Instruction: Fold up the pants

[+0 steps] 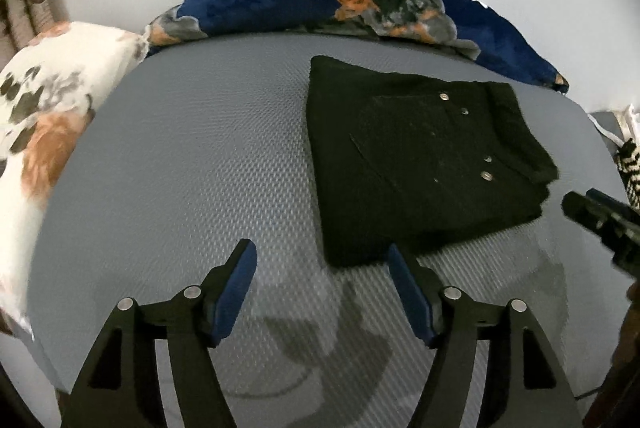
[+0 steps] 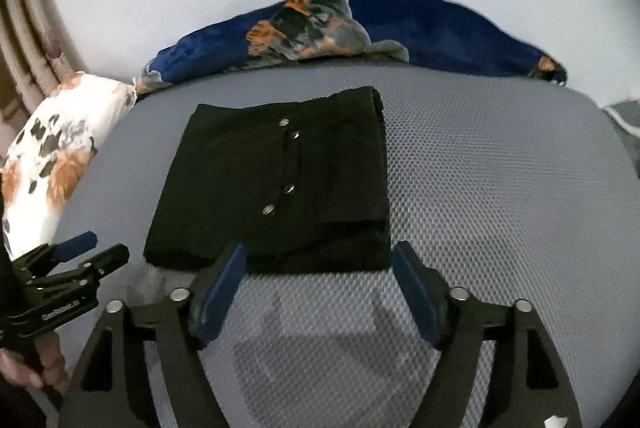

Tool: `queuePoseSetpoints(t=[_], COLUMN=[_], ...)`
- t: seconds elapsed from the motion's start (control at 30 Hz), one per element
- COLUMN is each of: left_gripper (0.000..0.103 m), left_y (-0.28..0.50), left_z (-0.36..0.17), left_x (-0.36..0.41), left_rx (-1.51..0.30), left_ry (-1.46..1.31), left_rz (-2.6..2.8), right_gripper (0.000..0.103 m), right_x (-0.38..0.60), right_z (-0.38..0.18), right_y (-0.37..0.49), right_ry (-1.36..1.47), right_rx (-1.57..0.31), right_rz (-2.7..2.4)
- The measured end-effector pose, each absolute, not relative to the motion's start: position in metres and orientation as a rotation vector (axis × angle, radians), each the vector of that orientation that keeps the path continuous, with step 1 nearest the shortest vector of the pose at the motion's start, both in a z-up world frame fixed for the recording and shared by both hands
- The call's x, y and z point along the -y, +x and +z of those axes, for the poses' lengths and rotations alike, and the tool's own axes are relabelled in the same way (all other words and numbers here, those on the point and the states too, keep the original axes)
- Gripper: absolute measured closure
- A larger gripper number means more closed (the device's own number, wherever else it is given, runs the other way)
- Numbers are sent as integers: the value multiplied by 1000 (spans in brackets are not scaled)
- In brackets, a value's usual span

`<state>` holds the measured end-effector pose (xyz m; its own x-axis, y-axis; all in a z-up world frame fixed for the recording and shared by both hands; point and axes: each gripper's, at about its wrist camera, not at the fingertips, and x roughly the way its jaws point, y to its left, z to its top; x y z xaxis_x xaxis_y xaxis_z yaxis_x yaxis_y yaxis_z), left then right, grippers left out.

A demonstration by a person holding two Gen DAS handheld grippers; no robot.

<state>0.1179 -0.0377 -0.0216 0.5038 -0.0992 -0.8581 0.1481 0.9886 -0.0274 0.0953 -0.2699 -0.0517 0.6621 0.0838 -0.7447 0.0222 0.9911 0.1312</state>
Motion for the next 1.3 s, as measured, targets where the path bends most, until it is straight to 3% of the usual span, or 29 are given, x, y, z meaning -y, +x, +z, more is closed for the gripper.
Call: queuePoseSetpoints(t=[0.4,1.3], left_gripper=[34,34], left_y=[67,40], left_z=[-6,7], left_x=[36,40], left_rx=[-973,-906], left_ry=[73,117], left_rz=[-102,-86], right_gripper=[18,16], right_x=[237,221], right_z=[-47,-46], right_y=[51,34], right_ry=[84,59], right_rx=[-791,-787], right_rz=[11,20])
